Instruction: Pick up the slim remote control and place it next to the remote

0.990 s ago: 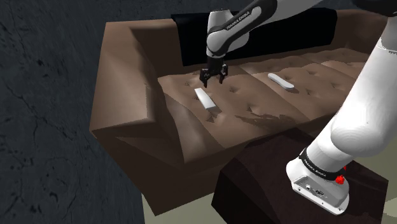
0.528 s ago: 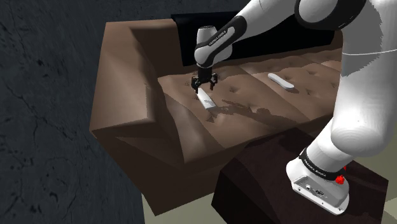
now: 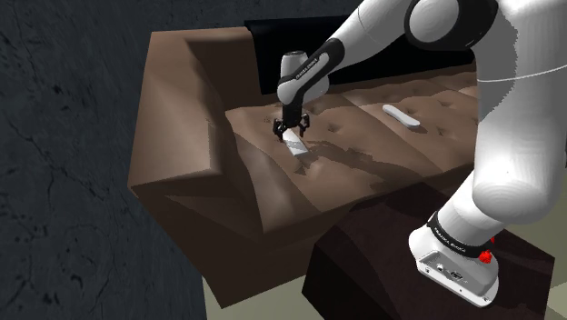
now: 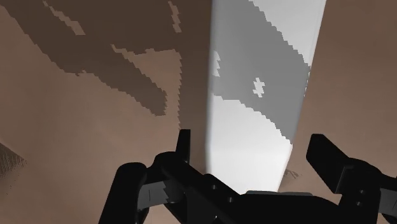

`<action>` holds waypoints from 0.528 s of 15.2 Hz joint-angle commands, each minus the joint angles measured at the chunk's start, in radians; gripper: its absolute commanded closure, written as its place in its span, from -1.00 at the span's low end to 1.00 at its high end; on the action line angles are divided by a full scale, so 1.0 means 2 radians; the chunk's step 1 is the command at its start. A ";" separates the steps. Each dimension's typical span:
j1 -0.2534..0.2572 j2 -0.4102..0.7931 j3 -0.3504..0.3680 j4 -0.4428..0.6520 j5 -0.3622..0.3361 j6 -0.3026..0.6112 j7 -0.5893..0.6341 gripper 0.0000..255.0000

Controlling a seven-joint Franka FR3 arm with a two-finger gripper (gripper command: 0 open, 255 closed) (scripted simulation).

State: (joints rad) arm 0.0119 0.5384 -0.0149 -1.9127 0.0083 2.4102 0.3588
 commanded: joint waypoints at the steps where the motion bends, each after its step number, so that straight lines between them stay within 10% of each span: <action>1: 0.000 0.006 0.000 0.002 0.000 0.004 0.000 -1.00; 7: 0.000 0.006 0.000 0.002 0.000 0.004 0.000 -1.00; 8: 0.000 0.006 0.000 0.002 0.000 0.004 0.000 1.00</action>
State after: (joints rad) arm 0.0113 0.5490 -0.0148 -1.9083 0.0086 2.4174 0.3582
